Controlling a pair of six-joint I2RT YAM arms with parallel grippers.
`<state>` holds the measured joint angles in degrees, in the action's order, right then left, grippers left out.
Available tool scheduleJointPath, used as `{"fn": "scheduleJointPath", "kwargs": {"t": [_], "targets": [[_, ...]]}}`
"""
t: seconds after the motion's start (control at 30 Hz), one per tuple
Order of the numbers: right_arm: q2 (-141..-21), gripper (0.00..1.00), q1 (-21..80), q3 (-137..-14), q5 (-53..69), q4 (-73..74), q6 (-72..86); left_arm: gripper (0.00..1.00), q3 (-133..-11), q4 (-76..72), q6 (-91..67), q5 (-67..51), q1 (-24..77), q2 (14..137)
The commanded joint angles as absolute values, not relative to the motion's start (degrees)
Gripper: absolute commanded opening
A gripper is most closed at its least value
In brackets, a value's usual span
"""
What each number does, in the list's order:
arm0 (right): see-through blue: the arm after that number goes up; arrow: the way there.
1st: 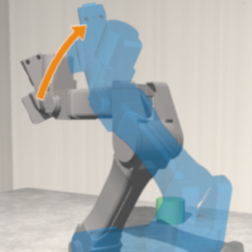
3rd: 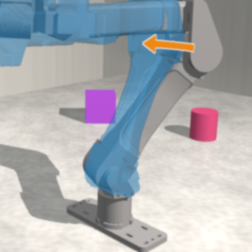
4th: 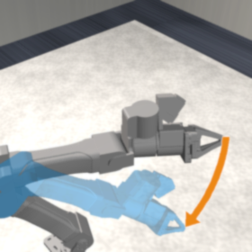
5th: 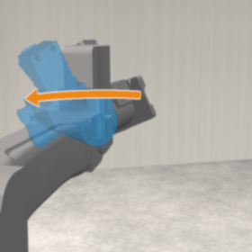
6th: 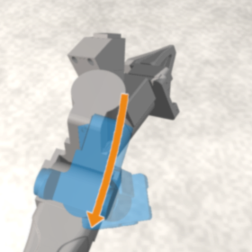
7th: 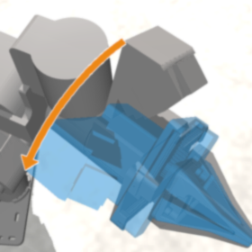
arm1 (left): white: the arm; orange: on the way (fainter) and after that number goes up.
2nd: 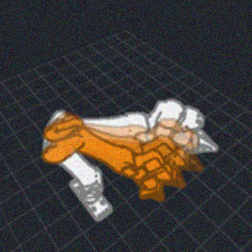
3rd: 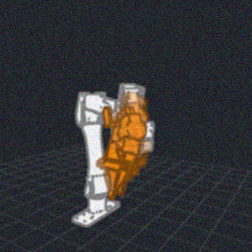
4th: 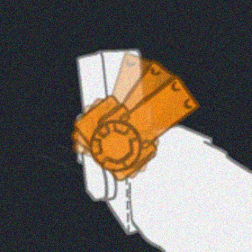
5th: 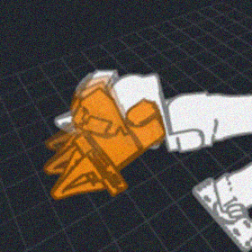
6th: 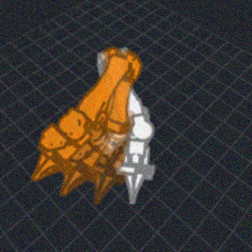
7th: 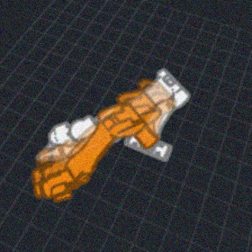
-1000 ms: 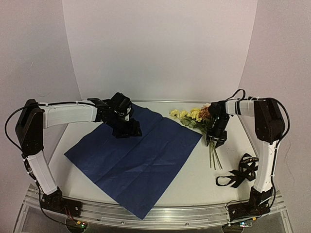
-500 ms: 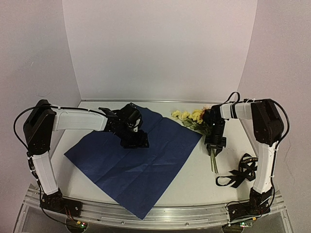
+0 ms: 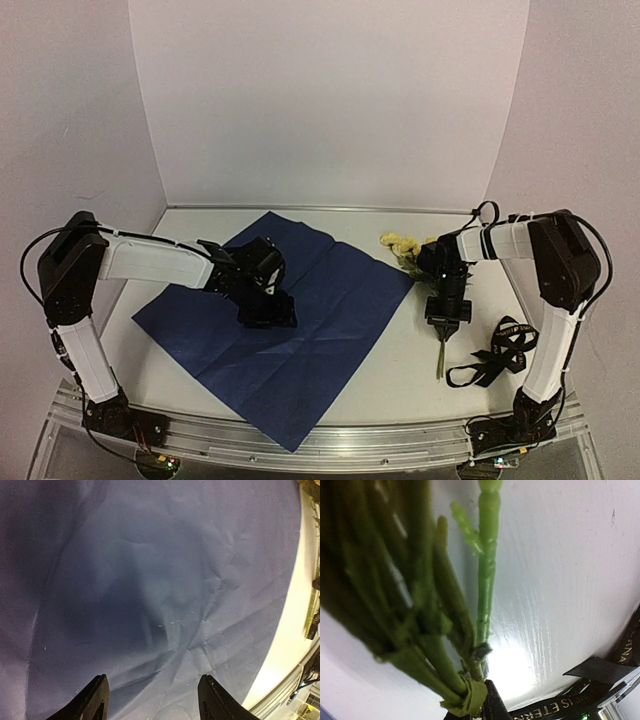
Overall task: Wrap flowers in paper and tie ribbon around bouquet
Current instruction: Pick up the fake flower from the corner of the board, then place the fake flower on the flattened wrapping paper.
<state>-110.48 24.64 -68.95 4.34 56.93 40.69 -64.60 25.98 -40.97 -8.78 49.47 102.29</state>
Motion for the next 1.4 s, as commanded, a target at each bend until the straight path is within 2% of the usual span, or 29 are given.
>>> {"fn": "scheduleJointPath", "kwargs": {"t": [0.0,0.37,0.63,0.93,1.13,1.37], "targets": [[-108.90,0.00,24.70,-71.45,4.93,52.79,35.76,0.63,-67.82,26.36,-40.80,-6.78,49.66,97.99],[-101.04,0.00,24.82,-79.23,12.21,54.57,32.82,0.65,-71.81,24.43,-38.05,-8.00,46.74,101.41],[-101.97,0.00,28.60,-86.24,16.31,54.69,34.28,0.64,-73.11,23.32,-37.31,-7.29,44.62,102.94],[-110.13,0.00,34.58,-98.88,15.16,53.56,38.28,0.65,-66.26,20.47,-38.13,-8.78,40.40,96.53],[-125.40,0.00,39.09,-113.57,20.37,48.00,39.75,0.65,-62.04,20.63,-38.94,-8.68,37.92,93.15],[-139.15,0.00,40.44,-123.89,26.04,38.03,45.40,0.65,-59.36,20.08,-38.34,-10.09,34.28,92.56]]}}
